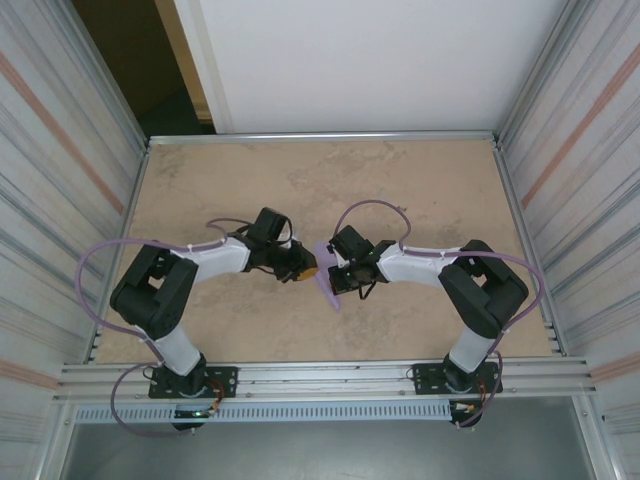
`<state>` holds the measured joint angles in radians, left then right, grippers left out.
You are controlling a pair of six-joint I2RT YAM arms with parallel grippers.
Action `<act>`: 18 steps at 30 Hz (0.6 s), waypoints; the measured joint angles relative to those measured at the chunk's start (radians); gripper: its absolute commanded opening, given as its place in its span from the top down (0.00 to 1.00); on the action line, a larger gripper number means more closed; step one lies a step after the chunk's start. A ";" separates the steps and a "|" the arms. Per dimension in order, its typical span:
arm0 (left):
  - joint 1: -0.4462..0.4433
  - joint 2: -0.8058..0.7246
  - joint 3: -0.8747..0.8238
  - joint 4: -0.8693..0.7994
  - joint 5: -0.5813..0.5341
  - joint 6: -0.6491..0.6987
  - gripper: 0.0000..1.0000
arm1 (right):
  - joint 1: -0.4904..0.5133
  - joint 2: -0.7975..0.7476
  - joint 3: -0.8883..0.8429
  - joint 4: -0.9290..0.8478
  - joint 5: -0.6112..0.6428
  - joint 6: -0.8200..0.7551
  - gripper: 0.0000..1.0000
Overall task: Fold a paper plane with a square sheet of paper (pick it up from the middle)
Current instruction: Third fold the triangle at the center of the table.
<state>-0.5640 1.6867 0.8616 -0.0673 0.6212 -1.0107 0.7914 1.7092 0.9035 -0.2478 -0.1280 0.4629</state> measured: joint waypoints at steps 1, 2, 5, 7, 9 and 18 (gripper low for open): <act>-0.008 0.001 0.000 0.010 0.003 -0.008 0.87 | 0.000 0.000 0.000 0.000 0.000 0.000 1.00; -0.014 0.004 0.000 0.020 0.006 -0.013 0.88 | 0.000 0.000 0.000 0.000 0.000 0.000 1.00; -0.024 0.025 0.001 0.045 0.012 -0.027 0.89 | 0.000 0.000 0.000 0.000 0.000 0.000 1.00; -0.027 0.047 0.007 0.046 0.014 -0.032 0.89 | 0.000 0.000 0.000 0.000 0.000 0.000 1.00; -0.029 0.067 0.016 0.043 0.013 -0.034 0.89 | 0.000 0.000 0.000 0.000 0.000 0.000 1.00; -0.034 0.095 0.037 0.038 0.013 -0.034 0.89 | 0.000 0.002 0.002 0.000 0.000 0.000 1.00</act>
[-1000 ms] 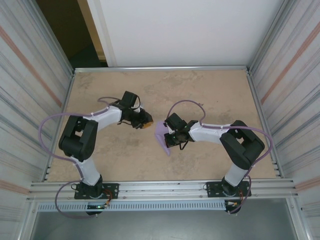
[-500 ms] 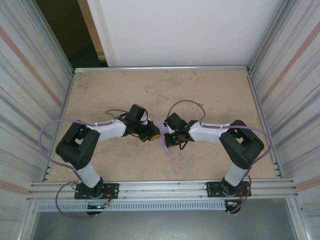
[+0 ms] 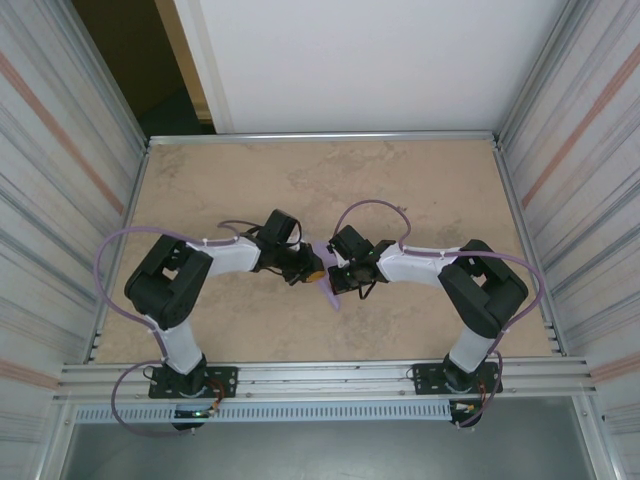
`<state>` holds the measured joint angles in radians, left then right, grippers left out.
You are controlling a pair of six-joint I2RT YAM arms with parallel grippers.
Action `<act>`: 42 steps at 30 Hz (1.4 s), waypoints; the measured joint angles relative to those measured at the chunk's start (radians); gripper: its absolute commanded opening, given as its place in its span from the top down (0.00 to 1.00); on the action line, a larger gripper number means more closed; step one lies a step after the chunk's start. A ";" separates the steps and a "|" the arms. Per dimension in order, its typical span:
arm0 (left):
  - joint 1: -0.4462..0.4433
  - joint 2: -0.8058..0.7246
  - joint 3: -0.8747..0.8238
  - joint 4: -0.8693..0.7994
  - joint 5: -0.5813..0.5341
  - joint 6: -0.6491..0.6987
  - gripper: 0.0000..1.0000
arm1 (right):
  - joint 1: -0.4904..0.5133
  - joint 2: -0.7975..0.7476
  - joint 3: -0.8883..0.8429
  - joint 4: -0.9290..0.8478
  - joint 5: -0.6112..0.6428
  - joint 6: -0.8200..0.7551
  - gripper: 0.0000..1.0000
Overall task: Fold a paper plane with a square sheet of paper (pick it up from the middle)
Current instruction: Third fold the triangle at the center of the table.
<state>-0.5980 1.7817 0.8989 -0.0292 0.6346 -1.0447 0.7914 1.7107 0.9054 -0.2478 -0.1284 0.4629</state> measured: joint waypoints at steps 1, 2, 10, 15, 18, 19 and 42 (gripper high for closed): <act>0.000 0.003 0.001 0.000 0.000 0.000 0.89 | 0.000 0.000 0.000 0.000 0.000 0.000 1.00; 0.000 0.006 0.002 -0.002 0.000 0.000 0.90 | 0.000 0.000 0.000 0.000 0.000 0.000 1.00; 0.000 0.008 0.002 -0.024 -0.005 0.001 0.90 | 0.000 0.003 0.002 0.000 0.000 0.000 1.00; 0.000 0.008 0.002 -0.026 -0.008 0.002 0.90 | 0.000 0.004 0.005 0.000 -0.002 0.000 1.00; 0.000 0.010 0.002 -0.026 -0.008 0.004 0.90 | 0.000 0.005 0.005 0.000 -0.002 0.000 1.00; 0.000 0.012 0.002 -0.027 -0.008 0.005 0.90 | 0.000 0.005 0.006 0.000 -0.002 0.000 1.00; 0.000 0.025 0.006 -0.053 -0.011 0.029 0.89 | 0.000 0.005 0.019 -0.023 0.001 0.000 1.00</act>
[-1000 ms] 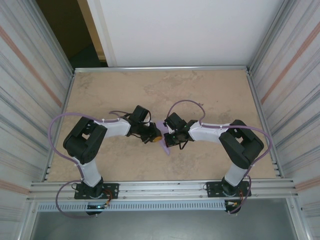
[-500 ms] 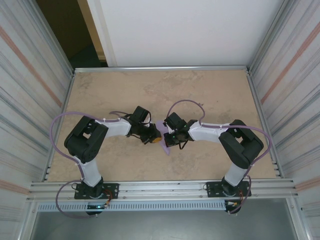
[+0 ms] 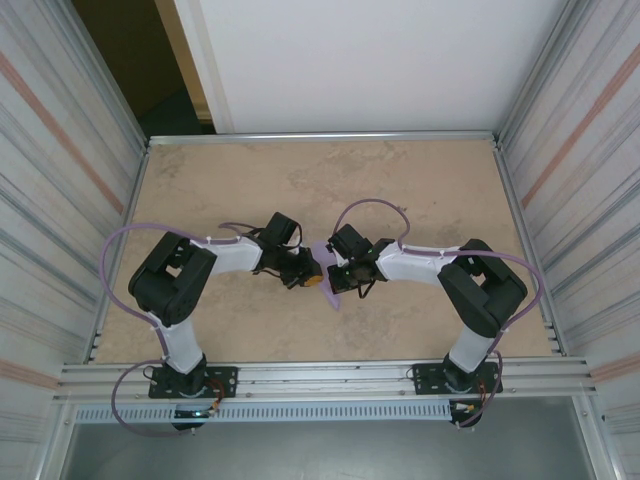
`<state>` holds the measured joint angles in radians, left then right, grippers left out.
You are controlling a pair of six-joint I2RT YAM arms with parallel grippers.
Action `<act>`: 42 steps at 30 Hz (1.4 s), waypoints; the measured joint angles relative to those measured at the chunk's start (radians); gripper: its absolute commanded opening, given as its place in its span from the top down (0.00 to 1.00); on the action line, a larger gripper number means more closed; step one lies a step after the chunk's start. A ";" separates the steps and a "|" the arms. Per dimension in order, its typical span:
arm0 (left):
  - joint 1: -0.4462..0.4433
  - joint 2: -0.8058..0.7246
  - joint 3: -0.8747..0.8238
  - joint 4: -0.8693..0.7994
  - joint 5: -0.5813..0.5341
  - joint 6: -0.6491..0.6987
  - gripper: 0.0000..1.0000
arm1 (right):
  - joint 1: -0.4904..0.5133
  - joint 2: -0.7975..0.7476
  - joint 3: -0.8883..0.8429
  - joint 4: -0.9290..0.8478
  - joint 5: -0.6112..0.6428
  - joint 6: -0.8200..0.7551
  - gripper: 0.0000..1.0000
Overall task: Fold a paper plane with a square sheet of paper (pick it up from the middle)
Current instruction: Third fold the triangle at the center of the table.
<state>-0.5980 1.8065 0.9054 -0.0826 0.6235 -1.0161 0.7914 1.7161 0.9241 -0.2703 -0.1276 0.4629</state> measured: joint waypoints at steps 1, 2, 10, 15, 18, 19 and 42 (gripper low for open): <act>0.000 0.000 0.004 -0.006 0.000 0.003 0.90 | 0.000 0.000 0.000 0.000 0.000 0.000 1.00; 0.000 0.000 0.008 -0.010 0.000 0.006 0.90 | 0.000 0.000 0.000 -0.001 0.000 0.000 1.00; 0.000 0.000 0.023 -0.018 0.000 0.019 0.90 | 0.000 0.000 0.001 -0.005 0.005 0.000 1.00; 0.000 0.000 0.023 -0.018 0.001 0.024 0.90 | 0.000 0.000 0.004 -0.013 0.016 0.000 1.00; 0.000 0.002 0.023 -0.018 0.001 0.024 0.90 | 0.000 0.002 0.008 -0.019 0.023 0.000 1.00; 0.000 0.003 0.023 -0.018 0.001 0.024 0.90 | 0.000 0.002 0.010 -0.019 0.024 0.000 1.00; 0.000 0.015 0.023 -0.029 -0.019 0.024 0.90 | 0.000 0.008 0.012 -0.019 0.023 0.000 1.00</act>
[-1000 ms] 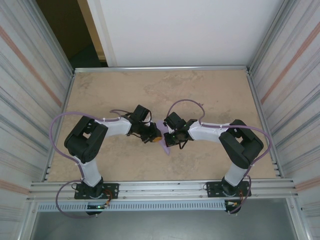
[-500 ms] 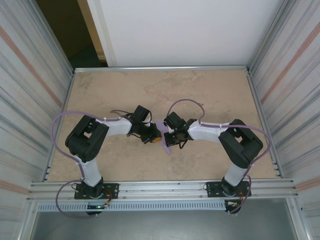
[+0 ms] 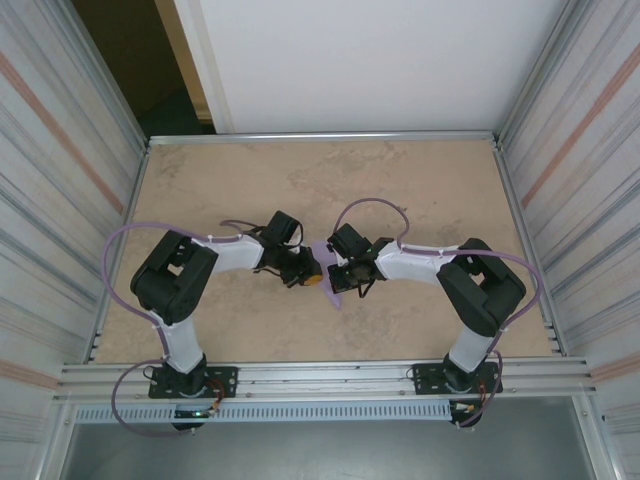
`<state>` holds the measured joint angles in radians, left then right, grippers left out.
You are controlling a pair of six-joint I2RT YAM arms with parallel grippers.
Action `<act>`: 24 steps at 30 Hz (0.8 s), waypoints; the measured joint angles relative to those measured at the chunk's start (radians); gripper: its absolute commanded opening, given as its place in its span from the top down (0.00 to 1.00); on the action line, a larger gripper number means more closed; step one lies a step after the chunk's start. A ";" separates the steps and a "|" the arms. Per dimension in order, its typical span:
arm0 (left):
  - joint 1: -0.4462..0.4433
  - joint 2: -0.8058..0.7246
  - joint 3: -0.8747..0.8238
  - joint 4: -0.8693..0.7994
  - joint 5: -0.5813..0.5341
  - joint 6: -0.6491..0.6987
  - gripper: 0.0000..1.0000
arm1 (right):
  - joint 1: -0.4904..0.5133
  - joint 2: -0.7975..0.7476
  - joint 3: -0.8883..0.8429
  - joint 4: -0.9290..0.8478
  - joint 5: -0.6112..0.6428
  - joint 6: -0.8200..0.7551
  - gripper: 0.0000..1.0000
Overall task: Fold a paper plane with a square sheet of paper (pick it up from the middle)
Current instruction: Third fold the triangle at the center of the table.
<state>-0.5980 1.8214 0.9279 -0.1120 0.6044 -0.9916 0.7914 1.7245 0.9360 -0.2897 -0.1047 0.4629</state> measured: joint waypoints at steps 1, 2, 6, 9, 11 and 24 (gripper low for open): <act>0.000 0.000 0.000 -0.001 0.000 0.000 0.90 | 0.000 0.000 0.000 0.000 0.000 0.000 1.00; 0.000 0.000 0.000 -0.003 -0.002 0.000 0.90 | 0.000 0.001 0.001 0.000 0.000 0.000 1.00; 0.000 0.003 0.000 -0.011 -0.004 0.000 0.90 | 0.000 0.002 0.002 0.000 0.000 0.000 0.99; 0.000 0.007 0.000 -0.016 -0.005 0.000 0.90 | 0.000 0.002 0.002 0.000 0.000 0.000 0.96; 0.000 0.008 0.000 -0.018 -0.007 0.000 0.90 | 0.000 0.002 0.003 0.000 0.000 0.000 0.93; 0.000 0.008 0.000 -0.025 -0.021 0.000 0.91 | -0.028 -0.102 0.003 -0.042 0.007 0.072 0.66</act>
<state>-0.5980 1.8294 0.9279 -0.1371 0.5838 -0.9913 0.7631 1.6226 0.9390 -0.3317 -0.0975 0.5354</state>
